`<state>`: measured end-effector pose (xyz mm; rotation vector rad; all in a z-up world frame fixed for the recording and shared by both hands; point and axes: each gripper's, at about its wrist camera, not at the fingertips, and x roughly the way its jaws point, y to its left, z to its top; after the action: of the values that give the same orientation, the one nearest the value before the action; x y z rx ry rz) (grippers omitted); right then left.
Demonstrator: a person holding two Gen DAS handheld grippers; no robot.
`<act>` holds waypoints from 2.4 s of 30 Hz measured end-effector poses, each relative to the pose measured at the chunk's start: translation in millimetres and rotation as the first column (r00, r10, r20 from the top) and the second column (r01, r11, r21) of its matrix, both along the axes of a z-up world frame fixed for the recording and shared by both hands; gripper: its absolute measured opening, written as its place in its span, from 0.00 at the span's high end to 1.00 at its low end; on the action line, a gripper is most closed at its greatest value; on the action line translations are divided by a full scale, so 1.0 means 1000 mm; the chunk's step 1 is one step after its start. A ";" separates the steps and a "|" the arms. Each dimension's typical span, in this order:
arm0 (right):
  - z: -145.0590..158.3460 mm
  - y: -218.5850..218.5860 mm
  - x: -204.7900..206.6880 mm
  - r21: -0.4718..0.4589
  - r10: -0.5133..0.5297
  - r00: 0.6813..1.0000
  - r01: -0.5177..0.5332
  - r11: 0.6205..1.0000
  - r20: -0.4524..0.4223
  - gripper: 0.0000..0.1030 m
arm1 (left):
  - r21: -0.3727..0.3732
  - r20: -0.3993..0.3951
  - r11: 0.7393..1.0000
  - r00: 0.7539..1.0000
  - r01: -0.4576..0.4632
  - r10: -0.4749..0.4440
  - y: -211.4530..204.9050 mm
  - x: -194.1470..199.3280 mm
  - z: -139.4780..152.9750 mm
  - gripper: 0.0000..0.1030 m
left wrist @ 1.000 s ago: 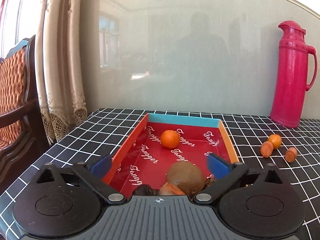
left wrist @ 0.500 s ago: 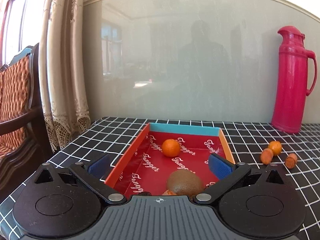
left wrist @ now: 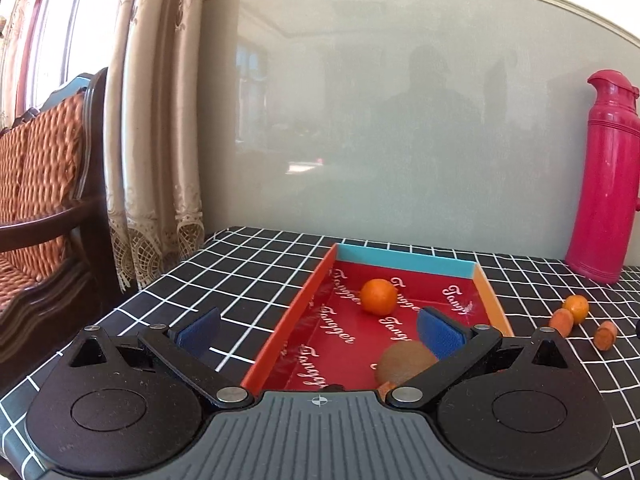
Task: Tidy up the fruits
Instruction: 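Withdraw the left gripper from the box, then move the right gripper to an orange chunk and close on it, then lift the orange chunk with the right gripper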
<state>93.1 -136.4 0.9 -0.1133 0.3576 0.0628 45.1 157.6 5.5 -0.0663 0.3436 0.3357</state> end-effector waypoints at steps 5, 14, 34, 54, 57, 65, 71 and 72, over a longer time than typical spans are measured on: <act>-0.003 0.017 0.011 -0.001 0.029 1.000 -0.029 1.000 -0.012 0.19 | -0.007 0.000 0.999 0.999 -0.047 0.047 0.021 -0.005 -0.001 0.00; -0.011 0.043 0.045 0.007 0.077 0.994 -0.077 0.997 -0.072 0.31 | -0.023 -0.004 0.993 0.993 -0.119 0.119 0.056 -0.010 -0.005 0.00; -0.036 0.057 0.112 0.046 0.043 0.964 -0.032 0.998 -0.263 0.59 | -0.133 -0.074 0.948 0.957 -0.288 0.281 0.117 0.002 -0.018 0.00; -0.034 0.055 0.102 0.016 0.063 0.957 -0.061 0.998 -0.283 0.77 | -0.201 -0.099 0.937 0.958 -0.285 0.270 0.123 -0.006 -0.023 0.00; -0.037 0.056 0.098 -0.011 0.075 0.958 -0.081 0.997 -0.278 0.75 | -0.208 -0.103 0.937 0.959 -0.282 0.266 0.122 -0.007 -0.024 0.00; -0.037 0.055 0.104 -0.002 0.062 0.957 -0.065 0.998 -0.282 0.65 | -0.200 -0.113 0.942 0.961 -0.269 0.251 0.116 -0.005 -0.024 0.00; -0.036 0.052 0.110 0.032 0.077 0.953 -0.071 0.997 -0.292 0.73 | -0.200 -0.123 0.945 0.964 -0.258 0.237 0.112 -0.003 -0.024 0.00; -0.035 0.054 0.110 0.027 0.080 0.953 -0.075 0.997 -0.292 0.74 | -0.200 -0.121 0.946 0.964 -0.256 0.235 0.111 -0.003 -0.023 0.00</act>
<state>203.1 -82.4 -34.4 -0.1029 0.6499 0.1612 42.2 269.0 -17.6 -0.3078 0.4674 0.5502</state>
